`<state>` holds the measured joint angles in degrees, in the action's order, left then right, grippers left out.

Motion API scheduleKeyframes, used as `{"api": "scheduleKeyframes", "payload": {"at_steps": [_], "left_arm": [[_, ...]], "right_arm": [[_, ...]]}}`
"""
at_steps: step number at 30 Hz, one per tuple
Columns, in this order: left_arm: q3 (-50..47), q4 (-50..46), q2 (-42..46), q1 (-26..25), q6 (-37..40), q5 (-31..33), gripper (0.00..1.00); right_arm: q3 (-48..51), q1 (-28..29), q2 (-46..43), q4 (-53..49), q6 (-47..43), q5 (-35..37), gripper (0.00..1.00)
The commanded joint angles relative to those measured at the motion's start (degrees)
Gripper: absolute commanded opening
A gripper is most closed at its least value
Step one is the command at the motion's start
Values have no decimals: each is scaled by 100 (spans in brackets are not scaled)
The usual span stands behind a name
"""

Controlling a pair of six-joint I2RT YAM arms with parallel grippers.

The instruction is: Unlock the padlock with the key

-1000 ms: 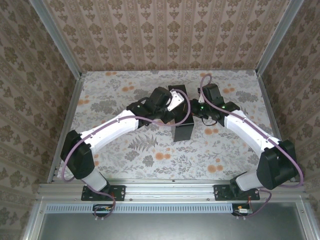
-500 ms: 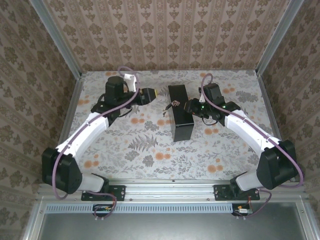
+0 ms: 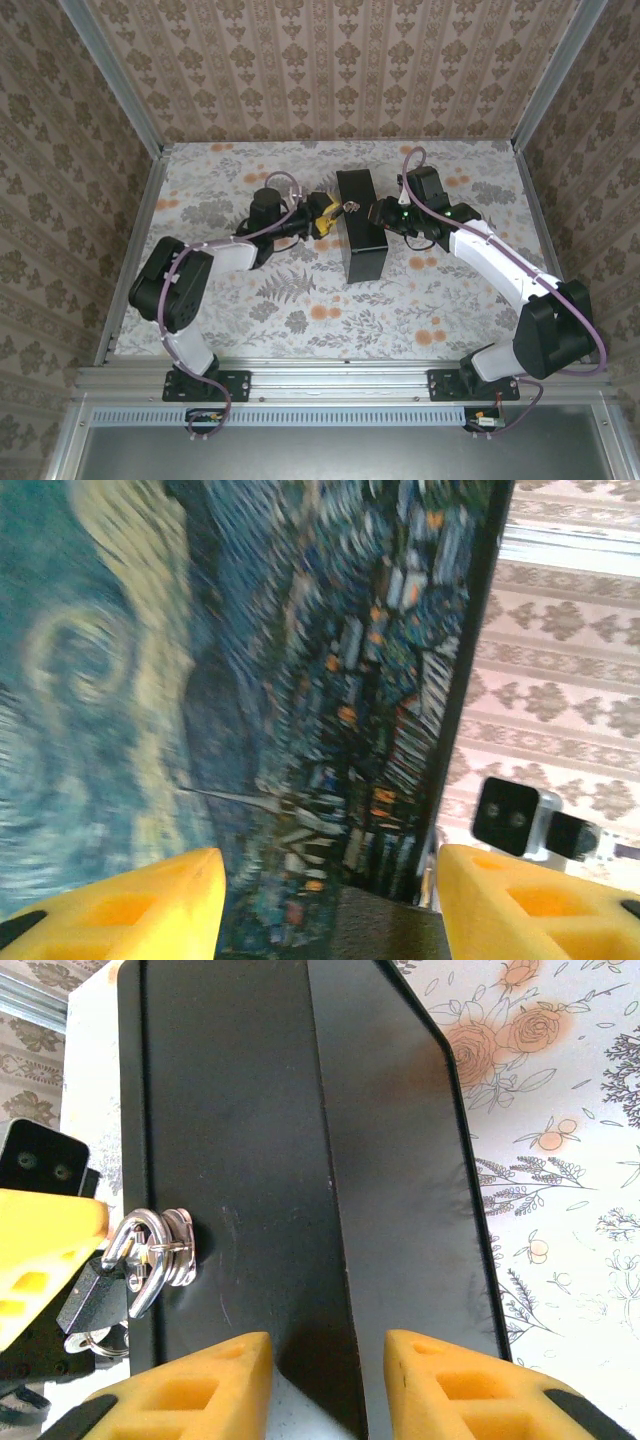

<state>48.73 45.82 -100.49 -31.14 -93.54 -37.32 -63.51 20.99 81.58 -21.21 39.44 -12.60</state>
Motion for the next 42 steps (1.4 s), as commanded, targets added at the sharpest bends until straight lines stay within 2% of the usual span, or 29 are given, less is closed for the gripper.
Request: {"api": "scheduleKeyframes", "payload": {"at_steps": [1, 21, 30, 38, 42], "left_arm": [[-158, 1422, -201, -70, -1045, 335, 63], [-698, 1839, 262, -182, -1349, 707, 53], [-705, 1878, 251, -187, -1275, 685, 38], [-672, 1920, 194, -217, -1259, 670, 30], [-672, 1905, 215, -285, -1263, 703, 37]], "right_arm": [[-68, -25, -145, -138, 16, 21, 36], [47, 28, -142, -100, 54, 40, 35], [32, 57, -144, -138, 40, 43, 35], [38, 87, -134, -140, 37, 46, 35], [3, 107, -61, -122, 21, 3, 35]]}}
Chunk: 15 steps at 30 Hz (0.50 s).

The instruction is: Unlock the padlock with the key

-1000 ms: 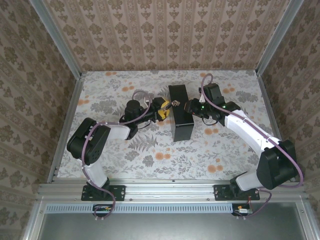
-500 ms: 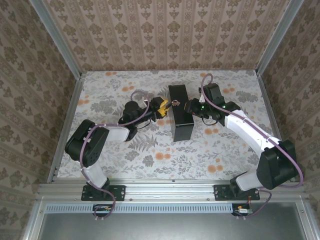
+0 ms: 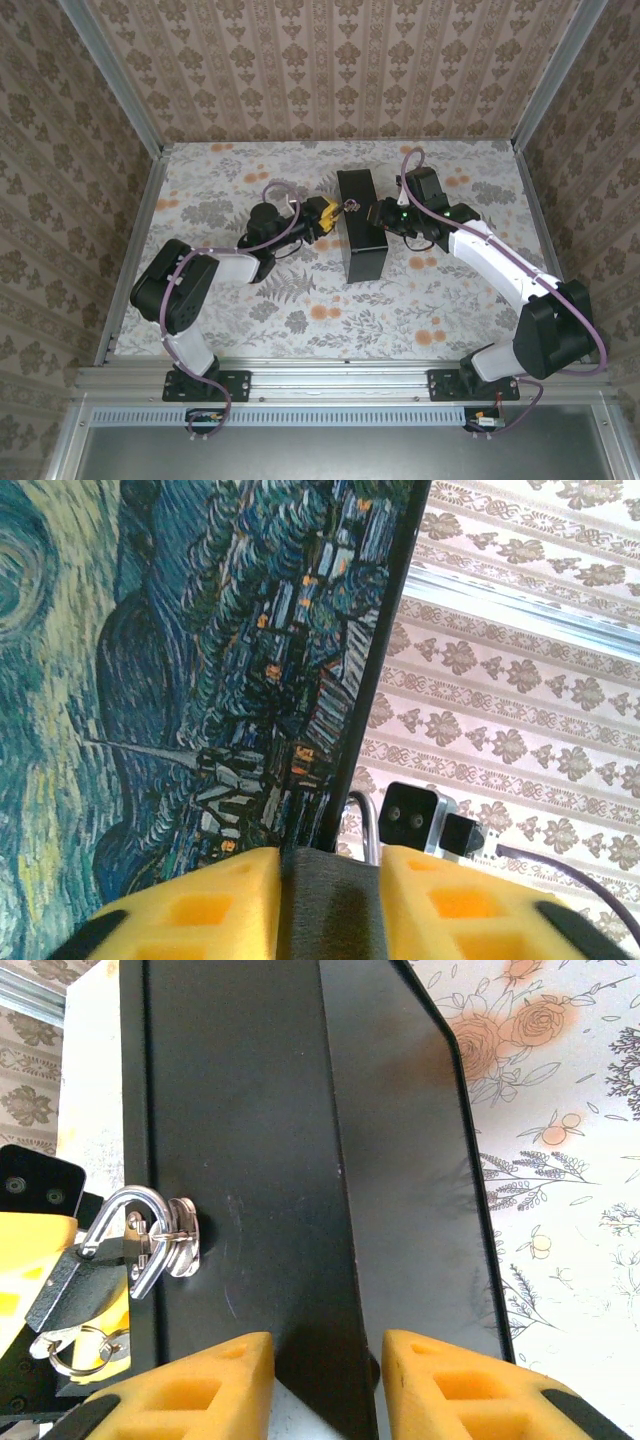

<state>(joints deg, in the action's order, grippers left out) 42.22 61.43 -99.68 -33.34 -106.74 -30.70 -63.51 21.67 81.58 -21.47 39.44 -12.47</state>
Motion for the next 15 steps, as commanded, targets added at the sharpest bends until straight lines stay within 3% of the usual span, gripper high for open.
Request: {"api": "scheduleKeyframes", "payload": {"at_steps": [1, 15], "left_arm": [[-40, 328, 169, -82, 65, 63, 37], [-111, 291, 289, -200, 69, 270, 30]], "right_arm": [[-22, 61, -38, -100, 9, -13, 35], [-137, 122, 61, -134, -20, -34, 34]]}}
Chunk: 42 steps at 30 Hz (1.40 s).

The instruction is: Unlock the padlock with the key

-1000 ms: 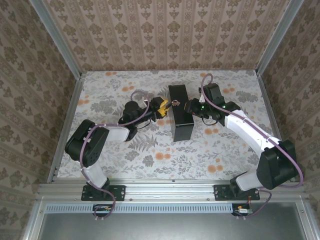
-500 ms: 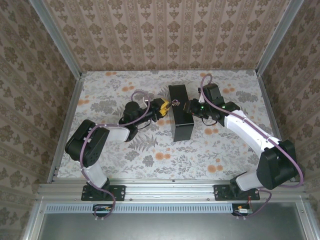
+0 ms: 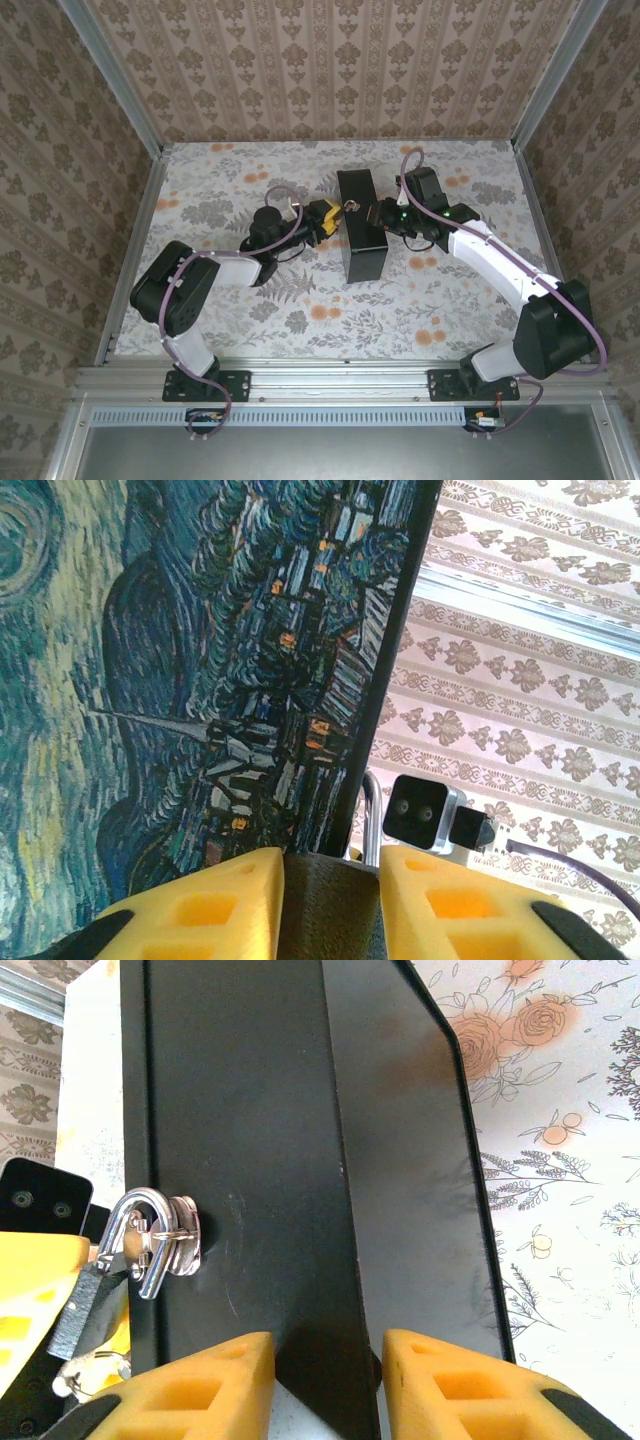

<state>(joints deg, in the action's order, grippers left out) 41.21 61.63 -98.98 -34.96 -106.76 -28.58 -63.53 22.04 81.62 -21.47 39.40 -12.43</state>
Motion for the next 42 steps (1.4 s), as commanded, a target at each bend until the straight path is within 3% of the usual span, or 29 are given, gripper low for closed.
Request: {"api": "scheduleKeyframes", "payload": {"at_steps": [1, 12, 21, 29, 36, 42], "left_arm": [[-9, 271, 219, -37, 91, 54, 28], [147, -226, 489, 65, 842, -218, 17], [521, -1933, 993, 218, 2357, -496, 7], [1374, -4453, 1408, 218, 4433, -317, 3], [1981, -5055, 1105, 130, 5103, -76, 0], [2166, -4803, 849, 108, 5029, 31, 0]], "right_arm": [[-134, 93, 63, -139, -19, -32, 35], [-107, 98, 49, -220, -137, 11, 35], [-55, 83, 21, -196, -144, 12, 35], [-68, 81, 94, -208, -295, 12, 35], [-71, 91, 204, -138, -310, -220, 35], [-66, 111, 227, -130, -303, -394, 34]]}}
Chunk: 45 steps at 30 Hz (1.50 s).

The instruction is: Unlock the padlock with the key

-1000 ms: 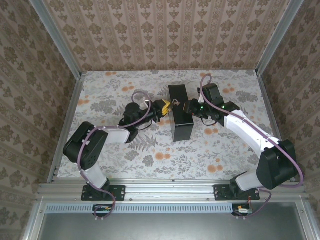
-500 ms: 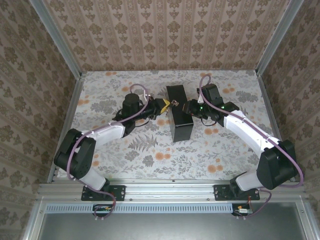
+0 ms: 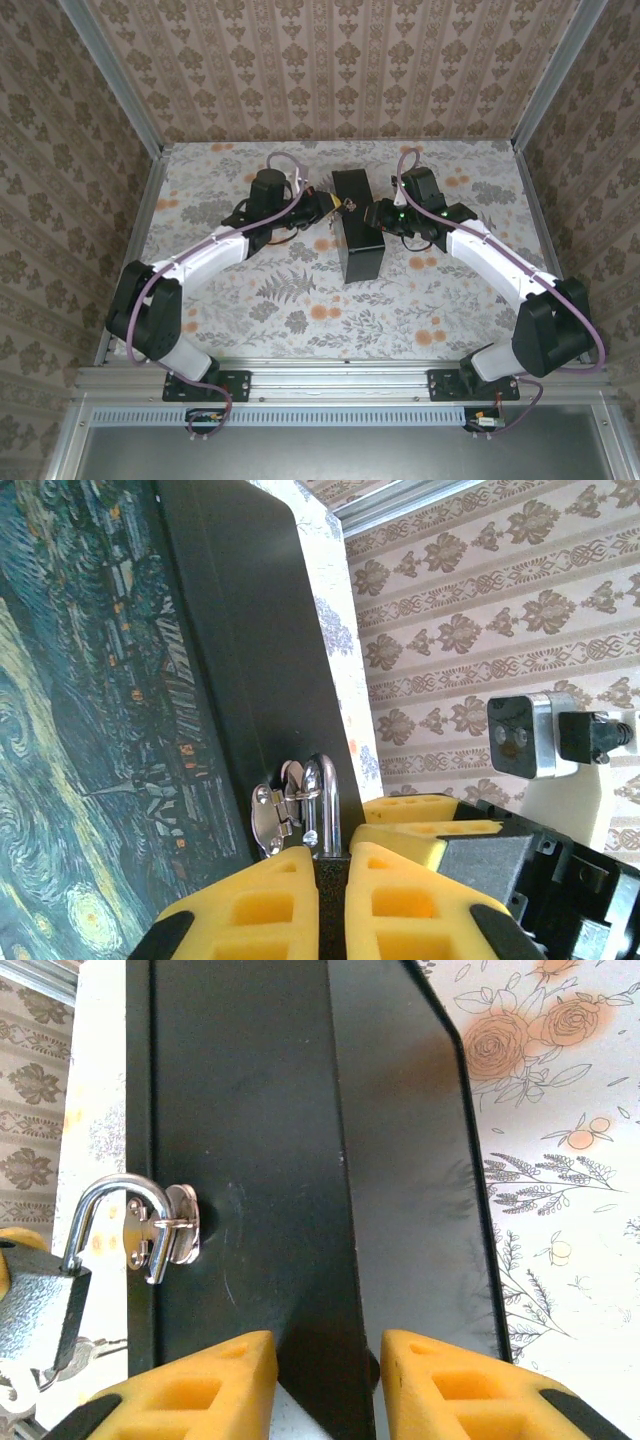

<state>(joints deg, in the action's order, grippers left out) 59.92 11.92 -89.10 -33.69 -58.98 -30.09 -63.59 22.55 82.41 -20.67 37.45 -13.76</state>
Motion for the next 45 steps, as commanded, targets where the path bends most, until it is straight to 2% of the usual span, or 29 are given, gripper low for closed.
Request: {"api": "scheduleKeyframes", "payload": {"at_steps": [1, 3, 8, 12, 15, 20, 24, 29, 35, 40, 45], "left_arm": [[343, 227, -198, -32, 182, 154, 0], [409, 319, -264, -91, 74, 196, 0], [375, 224, -154, -262, 66, 764, 0], [574, -297, -126, -349, 409, 1049, 0], [567, -187, -197, -266, 458, 1028, 0], [1261, -441, -408, -199, 809, 500, 0], [2043, -1306, -467, -353, 1364, 174, 0], [2450, -2044, -438, -836, 1854, 368, 0], [2888, -2609, -743, -1887, 2293, 1137, 0], [3452, -2978, -1632, -2652, 2627, 1526, 0], [4083, -3439, -2657, -3159, 3108, 2270, 0]], "right_arm": [[-34, 77, 158, -172, -86, -305, 34], [32, 88, 181, -26, 8, -487, 33], [225, 154, 155, 309, 281, -780, 31], [259, 202, 130, 316, 300, -791, 31], [281, 200, 80, 282, 307, -740, 31], [207, 179, -6, 179, 289, -641, 33], [56, -4, -183, 162, 374, -612, 37], [-143, -606, -459, -256, 269, -541, 40], [81, -1925, -916, -925, 18, 218, 41], [253, -2932, -1152, -931, 231, 692, 41], [31, -3247, -1096, -1128, 222, 934, 42]]}}
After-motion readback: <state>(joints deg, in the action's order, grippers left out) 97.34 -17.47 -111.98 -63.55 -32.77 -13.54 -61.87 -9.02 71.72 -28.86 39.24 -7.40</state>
